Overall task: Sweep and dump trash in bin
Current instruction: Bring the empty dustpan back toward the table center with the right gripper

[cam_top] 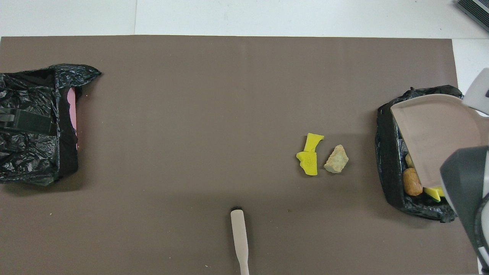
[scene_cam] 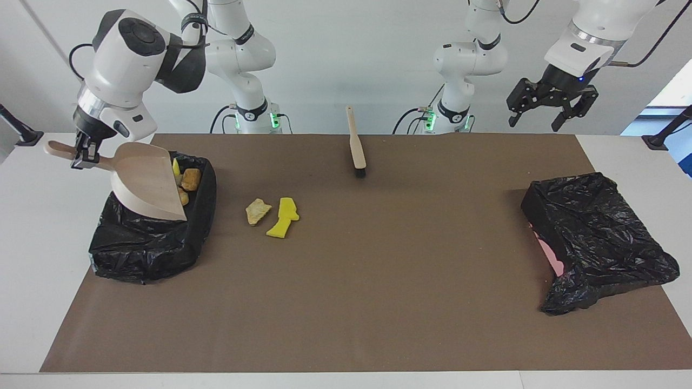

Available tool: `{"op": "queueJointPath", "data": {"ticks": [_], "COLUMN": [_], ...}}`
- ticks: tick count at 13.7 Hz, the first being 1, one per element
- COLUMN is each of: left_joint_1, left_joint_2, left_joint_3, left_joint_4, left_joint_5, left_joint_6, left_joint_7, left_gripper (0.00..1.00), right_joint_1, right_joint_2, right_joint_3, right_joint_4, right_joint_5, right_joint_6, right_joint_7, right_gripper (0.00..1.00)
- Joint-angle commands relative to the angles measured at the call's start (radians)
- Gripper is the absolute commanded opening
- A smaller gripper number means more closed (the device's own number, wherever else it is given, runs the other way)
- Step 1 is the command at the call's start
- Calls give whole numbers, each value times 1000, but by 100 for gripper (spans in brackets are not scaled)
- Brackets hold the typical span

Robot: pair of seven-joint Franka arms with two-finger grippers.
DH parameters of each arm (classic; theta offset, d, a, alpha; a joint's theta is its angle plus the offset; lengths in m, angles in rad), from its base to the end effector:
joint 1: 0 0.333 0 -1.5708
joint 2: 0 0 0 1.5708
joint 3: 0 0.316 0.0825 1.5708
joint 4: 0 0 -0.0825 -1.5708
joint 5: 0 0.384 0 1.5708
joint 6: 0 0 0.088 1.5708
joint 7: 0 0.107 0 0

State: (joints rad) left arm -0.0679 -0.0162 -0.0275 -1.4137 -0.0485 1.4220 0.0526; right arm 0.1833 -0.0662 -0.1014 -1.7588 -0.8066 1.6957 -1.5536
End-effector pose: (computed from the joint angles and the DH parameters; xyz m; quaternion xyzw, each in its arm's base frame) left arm 0.5290 -0.0566 0.6931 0.9966 -0.0778 0.0117 0.0240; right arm 0.5485 -0.0257 0.6107 0.5945 0.7052 -0.2583 0.2874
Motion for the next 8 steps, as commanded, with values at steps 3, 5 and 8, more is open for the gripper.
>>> {"op": "queueJointPath", "data": {"ticks": [3, 5, 8], "left_joint_1": [-82, -81, -78], "left_joint_2": [-7, -4, 10], "left_joint_3": [83, 87, 89], "left_joint_4": [4, 10, 30], "left_joint_5": [19, 22, 25], "left_joint_6": [-23, -41, -103], "left_joint_7": [29, 39, 59], "left_gripper": [100, 100, 100], "right_joint_1": [-1, -1, 5], "right_joint_2": [-20, -30, -43], "right_joint_3": [175, 196, 218], "right_joint_4": [64, 56, 55], "right_joint_5": [168, 287, 499], "right_joint_6": [-249, -277, -287], "right_joint_7": [329, 500, 918], "right_gripper": [0, 0, 0]}}
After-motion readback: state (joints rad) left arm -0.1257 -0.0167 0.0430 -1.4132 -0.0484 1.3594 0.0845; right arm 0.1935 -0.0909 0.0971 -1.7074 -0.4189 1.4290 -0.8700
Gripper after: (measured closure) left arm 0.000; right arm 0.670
